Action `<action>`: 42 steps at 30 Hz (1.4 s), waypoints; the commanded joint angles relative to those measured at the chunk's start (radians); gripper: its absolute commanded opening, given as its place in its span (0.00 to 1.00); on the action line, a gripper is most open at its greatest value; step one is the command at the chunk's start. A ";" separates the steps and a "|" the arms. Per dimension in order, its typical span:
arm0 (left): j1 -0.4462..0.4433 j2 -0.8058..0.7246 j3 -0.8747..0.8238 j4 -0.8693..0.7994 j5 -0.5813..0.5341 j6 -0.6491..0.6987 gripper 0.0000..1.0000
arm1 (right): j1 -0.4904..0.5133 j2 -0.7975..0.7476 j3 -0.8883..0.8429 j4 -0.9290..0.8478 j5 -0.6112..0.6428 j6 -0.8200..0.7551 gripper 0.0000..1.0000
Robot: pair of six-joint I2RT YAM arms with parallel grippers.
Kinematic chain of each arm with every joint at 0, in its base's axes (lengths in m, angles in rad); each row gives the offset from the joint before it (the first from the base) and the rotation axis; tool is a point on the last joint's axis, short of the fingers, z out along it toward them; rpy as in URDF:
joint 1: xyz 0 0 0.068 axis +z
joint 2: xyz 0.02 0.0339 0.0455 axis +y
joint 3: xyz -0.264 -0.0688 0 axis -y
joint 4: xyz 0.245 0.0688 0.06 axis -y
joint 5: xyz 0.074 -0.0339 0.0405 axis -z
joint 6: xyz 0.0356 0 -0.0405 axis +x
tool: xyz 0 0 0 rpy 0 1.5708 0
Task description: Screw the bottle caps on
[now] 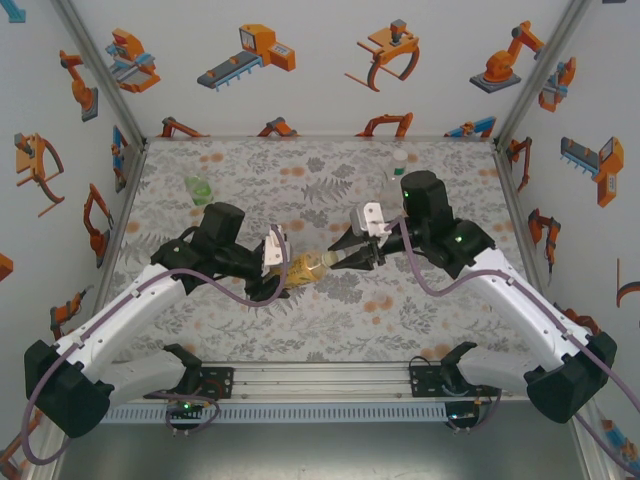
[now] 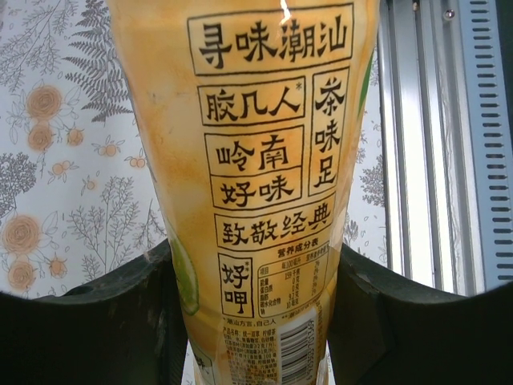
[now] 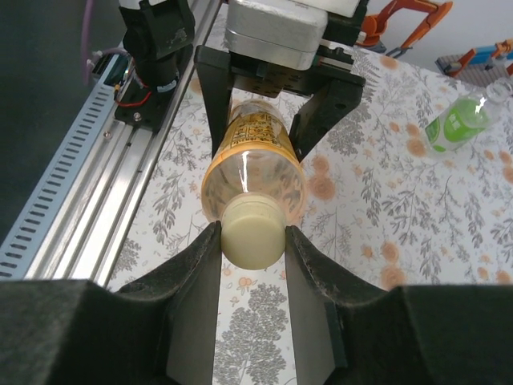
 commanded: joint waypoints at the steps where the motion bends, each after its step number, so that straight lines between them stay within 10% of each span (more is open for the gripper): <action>1: -0.003 -0.019 0.025 0.012 -0.025 0.011 0.00 | 0.008 -0.008 -0.034 0.105 0.066 0.218 0.13; 14: -0.003 -0.064 -0.019 0.126 -0.202 -0.043 0.00 | 0.008 -0.026 -0.161 0.327 0.475 1.283 0.03; 22: -0.003 -0.065 -0.032 0.178 -0.307 -0.086 0.00 | 0.008 0.040 -0.160 0.271 0.477 1.713 0.05; 34: -0.003 -0.043 -0.030 0.176 -0.329 -0.087 0.00 | 0.008 0.125 -0.183 0.381 0.372 1.916 0.07; 42: -0.002 -0.050 -0.029 0.160 -0.285 -0.068 0.00 | -0.008 0.075 -0.089 0.200 0.444 1.642 0.26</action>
